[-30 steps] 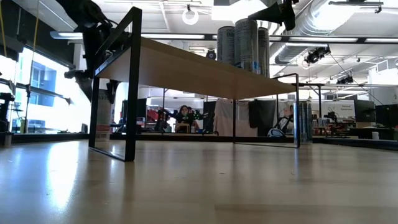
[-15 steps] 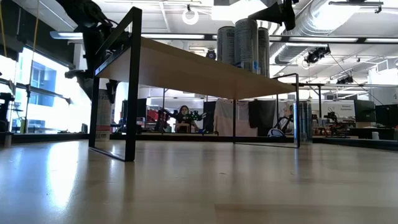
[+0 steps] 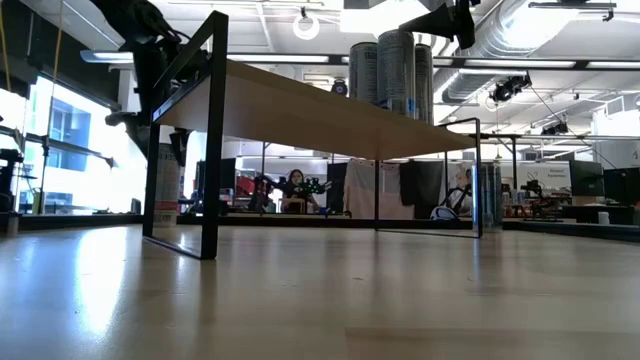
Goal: Place canned beverage on shelf
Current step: Put the top white-pink soda can on the shelf
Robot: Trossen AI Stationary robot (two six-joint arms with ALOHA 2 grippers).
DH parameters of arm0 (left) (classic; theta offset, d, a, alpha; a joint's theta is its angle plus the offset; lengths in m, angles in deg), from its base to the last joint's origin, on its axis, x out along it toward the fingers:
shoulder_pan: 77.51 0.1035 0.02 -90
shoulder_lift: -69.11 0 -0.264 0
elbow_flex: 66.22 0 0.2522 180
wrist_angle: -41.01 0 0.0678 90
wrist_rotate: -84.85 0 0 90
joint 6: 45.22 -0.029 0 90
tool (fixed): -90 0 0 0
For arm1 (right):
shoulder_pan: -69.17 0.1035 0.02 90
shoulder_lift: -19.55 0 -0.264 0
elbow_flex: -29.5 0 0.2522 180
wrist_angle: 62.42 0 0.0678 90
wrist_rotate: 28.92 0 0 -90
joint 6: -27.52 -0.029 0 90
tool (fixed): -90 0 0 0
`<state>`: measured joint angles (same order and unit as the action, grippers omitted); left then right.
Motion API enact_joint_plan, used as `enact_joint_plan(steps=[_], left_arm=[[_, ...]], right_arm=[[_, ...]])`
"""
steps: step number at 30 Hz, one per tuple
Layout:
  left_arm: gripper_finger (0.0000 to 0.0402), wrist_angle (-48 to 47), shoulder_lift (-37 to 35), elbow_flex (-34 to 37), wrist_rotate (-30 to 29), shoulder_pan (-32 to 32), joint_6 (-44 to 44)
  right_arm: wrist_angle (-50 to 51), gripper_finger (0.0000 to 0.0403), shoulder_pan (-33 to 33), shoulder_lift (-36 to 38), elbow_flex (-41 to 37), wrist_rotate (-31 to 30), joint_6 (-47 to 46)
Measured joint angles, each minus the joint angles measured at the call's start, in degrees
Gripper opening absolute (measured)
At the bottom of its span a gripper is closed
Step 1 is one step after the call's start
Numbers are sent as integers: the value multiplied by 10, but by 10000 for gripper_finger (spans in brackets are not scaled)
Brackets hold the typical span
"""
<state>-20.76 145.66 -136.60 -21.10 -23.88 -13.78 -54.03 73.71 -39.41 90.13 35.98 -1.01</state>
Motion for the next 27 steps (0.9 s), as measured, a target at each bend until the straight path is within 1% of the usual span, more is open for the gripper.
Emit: enact_joint_plan(steps=[12, 17, 22, 27], left_arm=[[224, -1, 0, 0, -9, 0, -2], [224, 3, -5, 2, -10, 0, -38], [224, 8, -48, 2, 9, 0, -47], [224, 40, -125, 2, 45, 0, -45]], right_arm=[[0, 351, 0, 0, 0, 0, 0], [0, 351, 0, 0, 0, 0, 0], [0, 351, 0, 0, 0, 0, 0], [0, 351, 0, 0, 0, 0, -2]])
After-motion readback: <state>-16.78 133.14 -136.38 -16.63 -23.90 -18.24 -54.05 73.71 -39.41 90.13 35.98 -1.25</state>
